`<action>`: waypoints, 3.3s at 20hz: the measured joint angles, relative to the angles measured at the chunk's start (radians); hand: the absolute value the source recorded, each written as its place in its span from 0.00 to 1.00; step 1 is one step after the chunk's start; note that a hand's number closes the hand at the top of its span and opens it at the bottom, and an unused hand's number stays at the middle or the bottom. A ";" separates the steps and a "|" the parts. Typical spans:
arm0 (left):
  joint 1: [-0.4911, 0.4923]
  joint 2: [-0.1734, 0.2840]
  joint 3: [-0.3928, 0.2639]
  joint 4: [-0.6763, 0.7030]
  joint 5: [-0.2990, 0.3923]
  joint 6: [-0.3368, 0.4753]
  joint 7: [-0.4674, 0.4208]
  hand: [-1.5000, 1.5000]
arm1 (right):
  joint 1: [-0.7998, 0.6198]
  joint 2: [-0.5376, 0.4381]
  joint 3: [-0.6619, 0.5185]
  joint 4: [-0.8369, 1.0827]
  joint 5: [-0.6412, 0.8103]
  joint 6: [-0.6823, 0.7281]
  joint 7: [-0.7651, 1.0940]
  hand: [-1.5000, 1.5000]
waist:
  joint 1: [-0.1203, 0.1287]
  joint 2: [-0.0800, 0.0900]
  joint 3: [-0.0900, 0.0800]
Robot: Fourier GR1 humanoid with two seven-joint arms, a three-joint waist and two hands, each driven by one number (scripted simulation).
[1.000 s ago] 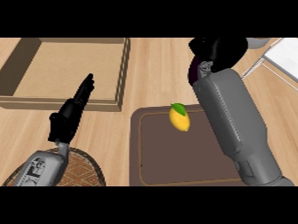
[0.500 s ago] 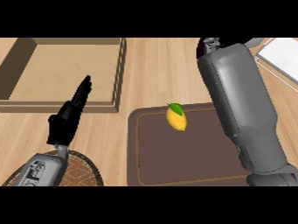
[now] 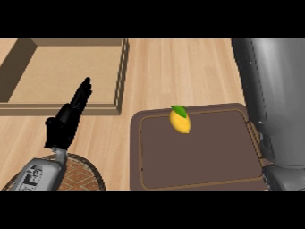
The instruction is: Pick the eggplant from the tray and place it in the tiered shelf
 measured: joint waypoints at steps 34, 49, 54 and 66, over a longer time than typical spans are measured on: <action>0.013 -0.046 0.019 -0.023 -0.049 -0.030 -0.002 0.50 | 0.080 -0.325 -0.192 0.140 0.060 -0.075 -0.205 1.00 | 0.012 0.008 0.002; 0.002 -0.054 0.047 -0.001 -0.057 -0.050 -0.018 0.50 | 0.183 -0.418 -0.281 0.198 -0.148 -0.389 -0.313 1.00 | 0.006 0.005 0.001; 0.008 -0.061 0.051 -0.006 -0.060 -0.046 -0.016 0.50 | 0.245 -0.420 -0.300 0.157 -0.026 -0.319 -0.184 0.00 | -0.001 0.002 0.001; 0.001 -0.065 0.062 -0.003 -0.074 -0.056 -0.001 0.50 | 0.309 -0.356 -0.336 -0.068 -0.090 -0.318 -0.181 0.00 | -0.003 0.002 0.001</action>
